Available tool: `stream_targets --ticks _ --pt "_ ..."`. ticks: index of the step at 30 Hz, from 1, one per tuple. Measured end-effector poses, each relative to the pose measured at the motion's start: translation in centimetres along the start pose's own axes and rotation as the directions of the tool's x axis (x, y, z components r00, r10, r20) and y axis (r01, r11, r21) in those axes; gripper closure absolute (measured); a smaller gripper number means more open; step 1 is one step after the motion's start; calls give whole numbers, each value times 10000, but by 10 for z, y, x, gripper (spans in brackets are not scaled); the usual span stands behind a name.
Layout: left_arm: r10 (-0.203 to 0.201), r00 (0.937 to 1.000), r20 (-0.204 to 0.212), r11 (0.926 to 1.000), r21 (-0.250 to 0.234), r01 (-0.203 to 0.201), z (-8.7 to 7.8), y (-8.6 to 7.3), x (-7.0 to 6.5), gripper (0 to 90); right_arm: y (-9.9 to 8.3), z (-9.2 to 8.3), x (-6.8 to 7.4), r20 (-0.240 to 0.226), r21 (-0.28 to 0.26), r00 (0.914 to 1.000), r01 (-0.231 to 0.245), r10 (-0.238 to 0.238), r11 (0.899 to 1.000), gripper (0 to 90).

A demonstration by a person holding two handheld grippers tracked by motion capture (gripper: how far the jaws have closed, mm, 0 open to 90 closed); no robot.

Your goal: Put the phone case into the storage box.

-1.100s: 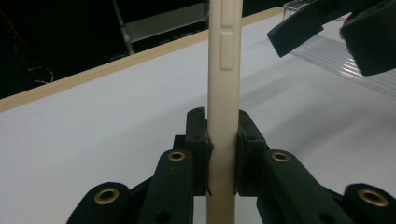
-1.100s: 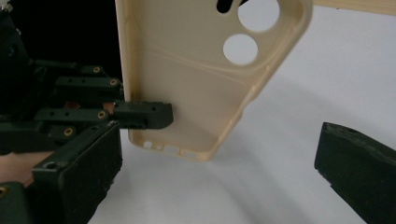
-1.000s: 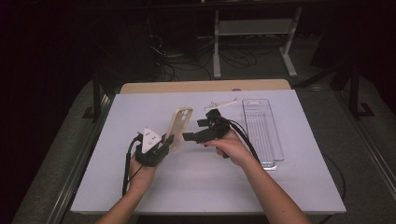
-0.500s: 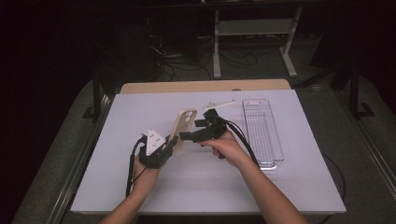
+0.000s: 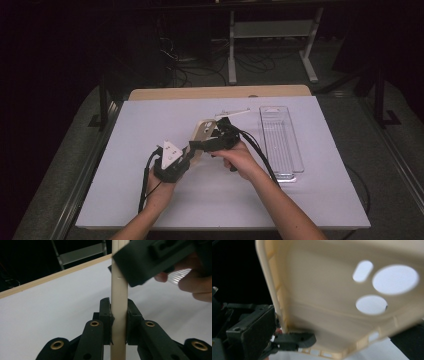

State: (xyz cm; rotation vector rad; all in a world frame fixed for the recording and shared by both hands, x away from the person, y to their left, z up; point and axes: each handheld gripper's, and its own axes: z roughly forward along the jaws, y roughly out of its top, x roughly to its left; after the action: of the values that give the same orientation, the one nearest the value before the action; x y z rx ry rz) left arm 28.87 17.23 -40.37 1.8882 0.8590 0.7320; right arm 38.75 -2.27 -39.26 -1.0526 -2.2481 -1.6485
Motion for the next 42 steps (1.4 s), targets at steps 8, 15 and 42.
stream_targets --ticks 8,15,42 --pt "-23 9999 148 10000 -91 24 2 0 -6 789 0 1 0 -67 50 9998 -211 211 9998 0" --pt "-66 9997 222 9998 -175 70 4 -1 -9 788 0 1 -1 8 -9 9995 -311 311 9995 47" --pt "-321 9783 2049 9936 1124 91 6 1 9 392 0 -5 -2 238 38 9997 -85 84 10000 88"
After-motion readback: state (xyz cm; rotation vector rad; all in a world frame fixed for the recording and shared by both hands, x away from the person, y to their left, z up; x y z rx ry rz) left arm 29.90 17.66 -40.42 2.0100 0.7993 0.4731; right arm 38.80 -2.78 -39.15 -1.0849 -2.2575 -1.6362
